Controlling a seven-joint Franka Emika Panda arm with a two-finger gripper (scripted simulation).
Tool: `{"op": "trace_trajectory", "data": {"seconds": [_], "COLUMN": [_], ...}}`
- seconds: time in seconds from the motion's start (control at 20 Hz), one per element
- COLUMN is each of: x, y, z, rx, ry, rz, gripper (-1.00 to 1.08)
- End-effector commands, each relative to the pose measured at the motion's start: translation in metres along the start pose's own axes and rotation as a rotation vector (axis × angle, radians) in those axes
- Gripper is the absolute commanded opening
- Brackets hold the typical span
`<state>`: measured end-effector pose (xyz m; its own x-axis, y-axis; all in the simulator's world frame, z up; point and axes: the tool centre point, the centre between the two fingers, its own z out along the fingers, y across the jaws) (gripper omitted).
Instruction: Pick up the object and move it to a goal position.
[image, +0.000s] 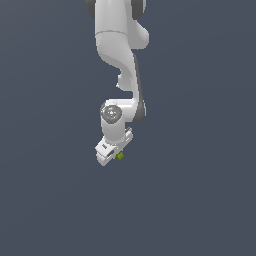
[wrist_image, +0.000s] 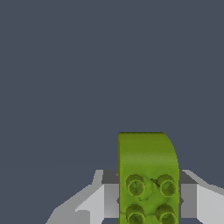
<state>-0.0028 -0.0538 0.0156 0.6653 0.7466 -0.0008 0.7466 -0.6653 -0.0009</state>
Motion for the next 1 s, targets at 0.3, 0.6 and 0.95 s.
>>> {"op": "trace_trajectory", "data": {"seconds": [0.3, 0.6, 0.95], "x": [0.008, 0.019, 0.037], "y": [-0.012, -0.031, -0.06], "z": [-0.033, -0.081, -0.158], "rx": [-0.001, -0.002, -0.002], "ry": [0.0, 0.0, -0.001], "rz": [0.0, -0.001, -0.002], "gripper": [-1.0, -1.0, -1.0]}}
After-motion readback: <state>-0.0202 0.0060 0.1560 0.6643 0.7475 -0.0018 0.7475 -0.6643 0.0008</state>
